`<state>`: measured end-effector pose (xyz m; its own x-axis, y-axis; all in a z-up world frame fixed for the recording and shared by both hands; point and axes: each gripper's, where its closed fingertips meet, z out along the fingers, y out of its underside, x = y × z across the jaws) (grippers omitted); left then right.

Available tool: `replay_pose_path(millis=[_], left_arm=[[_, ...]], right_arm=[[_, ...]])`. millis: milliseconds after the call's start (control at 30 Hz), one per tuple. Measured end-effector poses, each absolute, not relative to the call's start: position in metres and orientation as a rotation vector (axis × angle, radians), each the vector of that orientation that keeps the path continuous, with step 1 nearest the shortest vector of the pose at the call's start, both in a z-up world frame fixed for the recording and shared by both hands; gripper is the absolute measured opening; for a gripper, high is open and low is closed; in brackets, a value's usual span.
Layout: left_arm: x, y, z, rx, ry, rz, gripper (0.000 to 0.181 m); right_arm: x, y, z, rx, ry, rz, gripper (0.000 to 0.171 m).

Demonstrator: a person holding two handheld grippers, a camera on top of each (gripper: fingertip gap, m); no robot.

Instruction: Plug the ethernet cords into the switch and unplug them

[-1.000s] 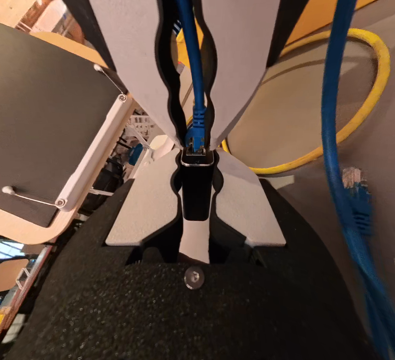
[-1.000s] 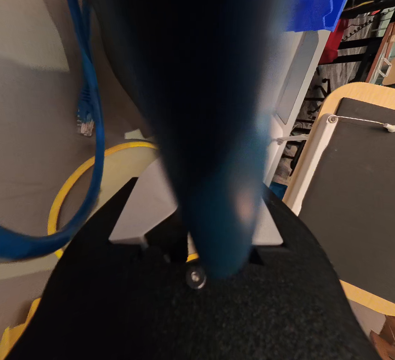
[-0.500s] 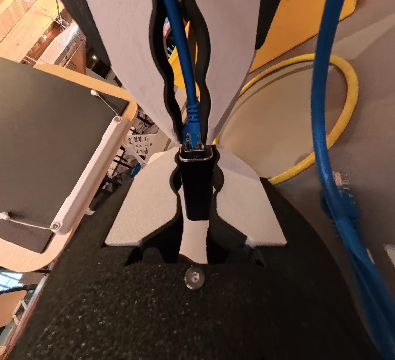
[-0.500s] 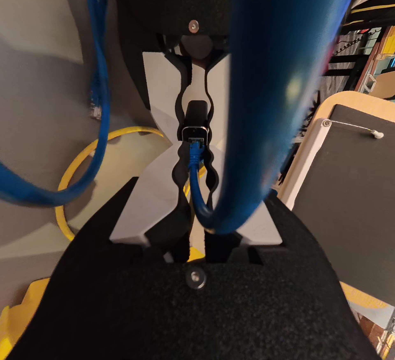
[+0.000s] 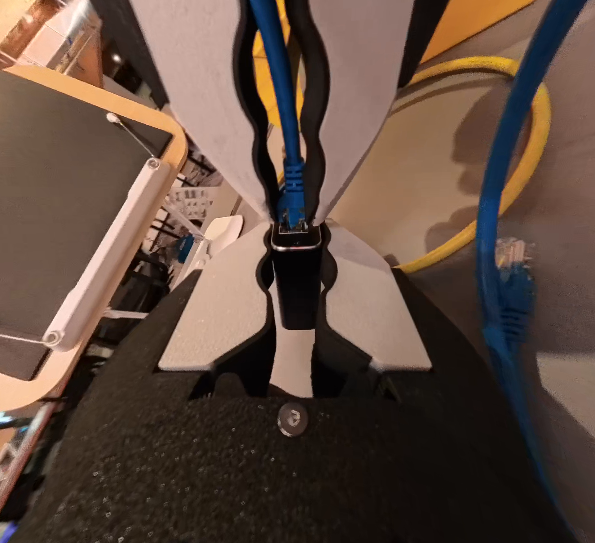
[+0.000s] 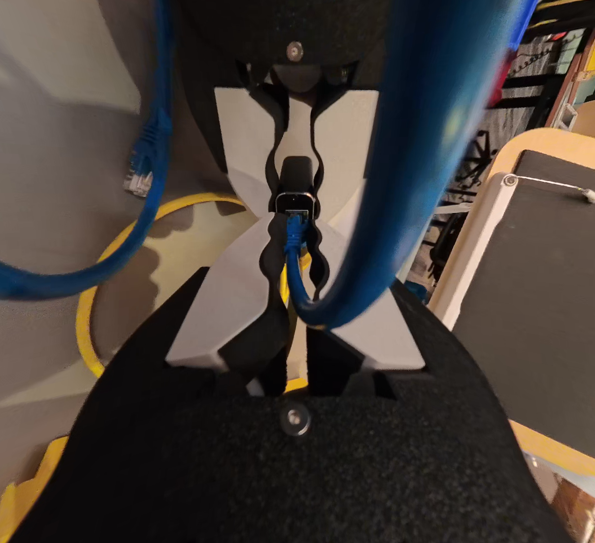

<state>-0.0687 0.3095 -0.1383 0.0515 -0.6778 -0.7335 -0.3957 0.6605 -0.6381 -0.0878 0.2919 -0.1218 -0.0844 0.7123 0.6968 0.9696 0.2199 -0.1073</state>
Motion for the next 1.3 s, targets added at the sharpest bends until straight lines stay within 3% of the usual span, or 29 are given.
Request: replay_pose_path(millis=[367,533,667,733,833,1000,1133,1300], left_arm=[[-0.073,0.314,-0.131,-0.881,1.536,-0.204,0.025],[-0.079,0.322,-0.132,-0.906,1.538,-0.203,0.025],[-0.078,0.318,-0.134,-0.866,1.555,-0.196,0.025],[-0.077,0.315,-0.131,-0.837,1.545,-0.195,0.025],[-0.078,0.316,-0.126,-0.807,1.519,-0.148,0.025],[-0.084,0.319,-0.112,-0.728,1.447,0.003,0.024],[-0.092,0.325,-0.095,-0.647,1.358,0.171,0.024],[-0.099,0.332,-0.079,-0.604,1.275,0.274,0.024]], right_arm=[[-0.09,0.29,-0.113,-1.586,-1.777,-0.521,0.016],[-0.08,0.261,-0.09,-1.73,-1.695,-0.387,0.041],[-0.067,0.224,-0.064,-1.995,-1.648,0.074,0.043],[-0.059,0.238,-0.037,-2.012,-1.561,0.13,0.044],[-0.047,0.282,-0.028,-2.086,-1.37,0.1,0.031],[-0.057,0.299,-0.088,-2.61,-1.002,0.638,0.04],[-0.088,0.302,-0.077,-2.658,-0.581,1.301,0.038],[-0.109,0.287,-0.073,-2.64,-0.44,1.655,0.036]])
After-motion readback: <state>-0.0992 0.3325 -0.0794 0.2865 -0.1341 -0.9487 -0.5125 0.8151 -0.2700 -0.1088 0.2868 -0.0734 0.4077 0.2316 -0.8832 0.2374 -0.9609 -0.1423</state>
